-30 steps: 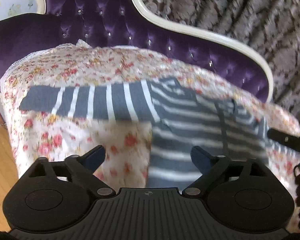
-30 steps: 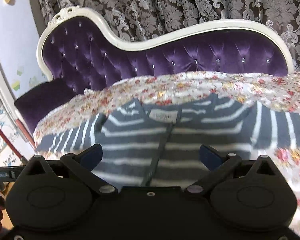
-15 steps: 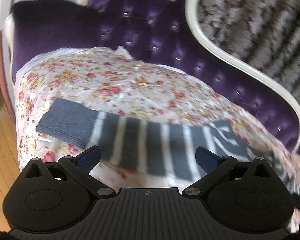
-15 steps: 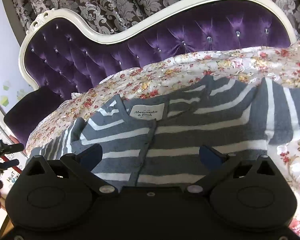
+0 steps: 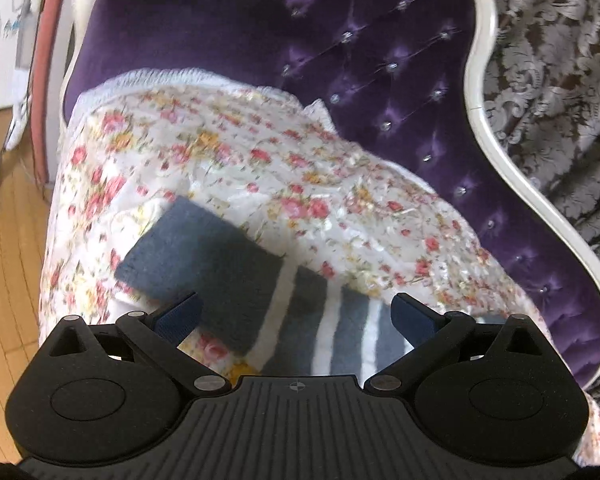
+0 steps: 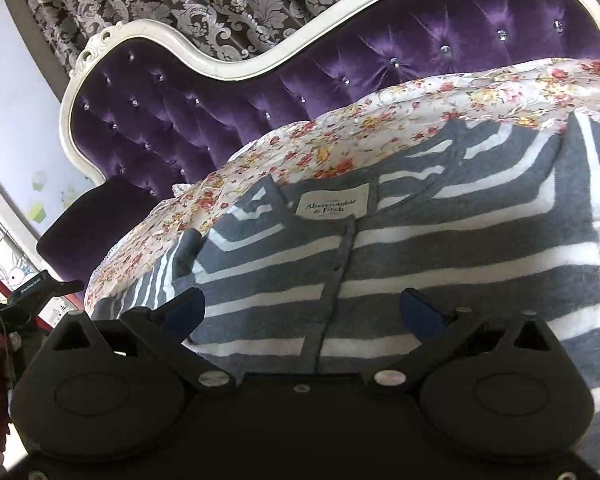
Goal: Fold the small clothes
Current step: 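Move the left gripper down to the cuff of the nearest sleeve, then close the left gripper on the sleeve cuff and lift it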
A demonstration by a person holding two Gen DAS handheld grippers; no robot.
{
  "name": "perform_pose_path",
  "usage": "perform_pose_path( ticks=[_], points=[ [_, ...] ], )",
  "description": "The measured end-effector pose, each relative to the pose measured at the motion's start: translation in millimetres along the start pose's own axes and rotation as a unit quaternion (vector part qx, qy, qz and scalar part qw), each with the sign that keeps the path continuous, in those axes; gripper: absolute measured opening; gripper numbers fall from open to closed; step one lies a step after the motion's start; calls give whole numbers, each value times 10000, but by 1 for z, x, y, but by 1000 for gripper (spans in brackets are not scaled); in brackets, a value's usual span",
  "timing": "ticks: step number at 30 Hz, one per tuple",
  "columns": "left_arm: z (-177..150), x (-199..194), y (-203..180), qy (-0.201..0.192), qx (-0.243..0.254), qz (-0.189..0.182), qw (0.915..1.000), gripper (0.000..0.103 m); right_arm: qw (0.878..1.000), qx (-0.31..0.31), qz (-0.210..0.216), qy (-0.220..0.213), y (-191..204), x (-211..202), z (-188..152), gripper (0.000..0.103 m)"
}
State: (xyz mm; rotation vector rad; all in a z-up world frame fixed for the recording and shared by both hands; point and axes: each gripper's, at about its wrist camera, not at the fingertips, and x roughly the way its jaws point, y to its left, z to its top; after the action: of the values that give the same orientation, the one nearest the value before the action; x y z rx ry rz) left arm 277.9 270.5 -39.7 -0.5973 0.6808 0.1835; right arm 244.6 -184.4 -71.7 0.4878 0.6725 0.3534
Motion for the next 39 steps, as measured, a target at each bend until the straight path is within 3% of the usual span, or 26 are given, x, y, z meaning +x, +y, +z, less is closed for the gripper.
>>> perform_pose_path(
  ticks=[6, 10, 25, 27, 29, 32, 39],
  points=[
    [-5, 10, 15, 194, -141, 163, 9996, 103, 10000, 30, 4, 41, -3, 0, -1, 103],
    [-6, 17, 24, 302, -368, 68, 9988, 103, 9999, 86, 29, 63, -4, 0, -1, 103],
    [-2, 34, 39, 82, -609, -328, 9976, 101, 9996, 107, 201, 167, 3, 5, -2, 103],
    [-2, 32, 42, 19, -743, -358, 9966, 99, 9996, 98, 211, 161, 4, 5, -2, 103],
    [-2, 31, 43, -35, -827, -295, 9961, 85, 9996, 80, 217, 163, 4, 4, -3, 103],
    [-3, 28, 42, -9, -870, -153, 9961, 78, 9996, 59, 209, 186, 4, 4, -4, 103],
    [-5, 29, 38, 117, -905, -67, 9958, 78, 9996, 95, 196, 161, 4, 3, -2, 103]
  ],
)
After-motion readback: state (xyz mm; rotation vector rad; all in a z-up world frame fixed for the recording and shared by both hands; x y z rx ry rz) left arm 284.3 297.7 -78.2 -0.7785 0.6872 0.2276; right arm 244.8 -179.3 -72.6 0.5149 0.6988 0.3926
